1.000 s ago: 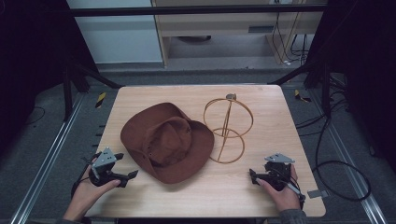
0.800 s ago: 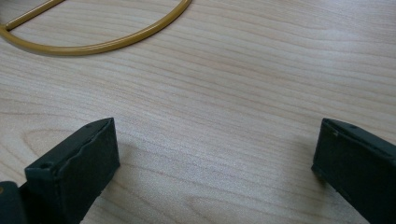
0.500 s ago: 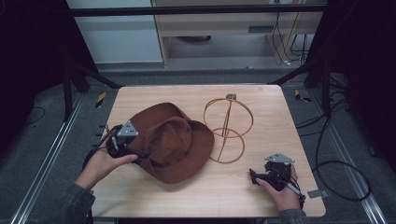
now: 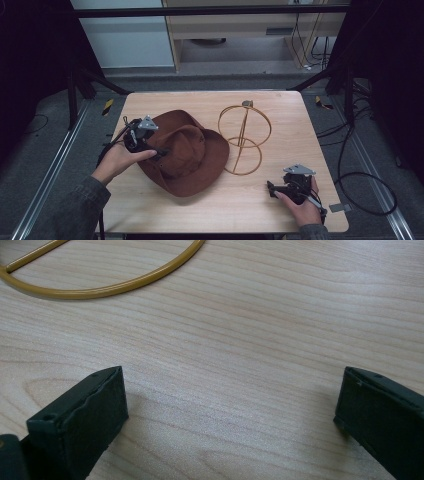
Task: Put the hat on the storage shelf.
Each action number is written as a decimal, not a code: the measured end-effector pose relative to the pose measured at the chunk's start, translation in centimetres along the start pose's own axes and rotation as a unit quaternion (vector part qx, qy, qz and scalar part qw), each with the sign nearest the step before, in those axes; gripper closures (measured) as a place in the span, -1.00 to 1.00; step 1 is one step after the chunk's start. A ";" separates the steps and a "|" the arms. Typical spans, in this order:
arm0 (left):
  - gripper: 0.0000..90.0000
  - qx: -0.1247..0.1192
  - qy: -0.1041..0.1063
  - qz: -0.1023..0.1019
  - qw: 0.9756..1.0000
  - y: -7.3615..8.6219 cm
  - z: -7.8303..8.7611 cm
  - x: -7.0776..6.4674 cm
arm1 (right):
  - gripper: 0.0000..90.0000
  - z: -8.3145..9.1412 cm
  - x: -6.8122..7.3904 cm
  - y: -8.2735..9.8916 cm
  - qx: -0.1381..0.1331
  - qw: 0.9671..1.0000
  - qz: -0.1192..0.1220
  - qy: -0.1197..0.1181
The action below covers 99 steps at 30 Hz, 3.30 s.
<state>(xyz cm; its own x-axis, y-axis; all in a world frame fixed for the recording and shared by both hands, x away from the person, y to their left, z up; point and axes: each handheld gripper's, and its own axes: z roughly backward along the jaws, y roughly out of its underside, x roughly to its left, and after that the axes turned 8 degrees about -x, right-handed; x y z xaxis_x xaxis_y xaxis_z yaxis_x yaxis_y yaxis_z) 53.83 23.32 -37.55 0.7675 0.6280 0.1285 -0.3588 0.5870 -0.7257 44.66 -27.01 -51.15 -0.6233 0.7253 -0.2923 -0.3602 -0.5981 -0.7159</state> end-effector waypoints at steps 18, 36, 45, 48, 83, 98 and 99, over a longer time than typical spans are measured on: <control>-0.85 0.022 -0.004 -0.006 1.000 -2.6 -1.5 0.7 | -0.99 0.0 0.0 0.0 0.000 1.000 0.000 0.000; -0.62 0.068 0.001 -0.011 0.998 -3.5 -4.8 1.1 | -0.99 0.0 0.0 0.0 0.000 1.000 0.000 0.000; -0.12 0.090 0.008 -0.006 0.996 -3.3 -6.6 1.2 | -0.99 0.0 0.0 0.0 0.000 1.000 0.000 0.000; 0.01 0.092 0.009 -0.004 0.996 -3.4 -6.8 1.2 | -0.99 0.0 0.0 0.0 0.000 1.000 0.000 0.000; 0.97 0.022 0.008 0.015 1.000 -4.2 1.7 1.5 | -0.99 0.0 0.0 0.0 -0.001 1.000 -0.002 -0.001; 0.97 -0.023 -0.008 0.013 1.000 -4.1 7.6 1.5 | -0.99 0.0 0.0 0.0 -0.001 1.000 -0.001 -0.001; 0.97 -0.025 -0.009 0.013 1.000 -4.1 8.0 1.5 | -0.99 0.0 0.0 0.0 -0.001 1.000 -0.001 -0.001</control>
<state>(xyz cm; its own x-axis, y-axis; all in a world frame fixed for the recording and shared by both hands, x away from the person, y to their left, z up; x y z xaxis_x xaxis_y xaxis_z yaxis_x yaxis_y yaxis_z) 52.19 25.89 -28.98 0.7492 0.6512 0.1212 -0.3499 0.5445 -0.7622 44.65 -27.06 -51.16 -0.6240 0.7261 -0.2888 -0.3610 -0.5956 -0.7176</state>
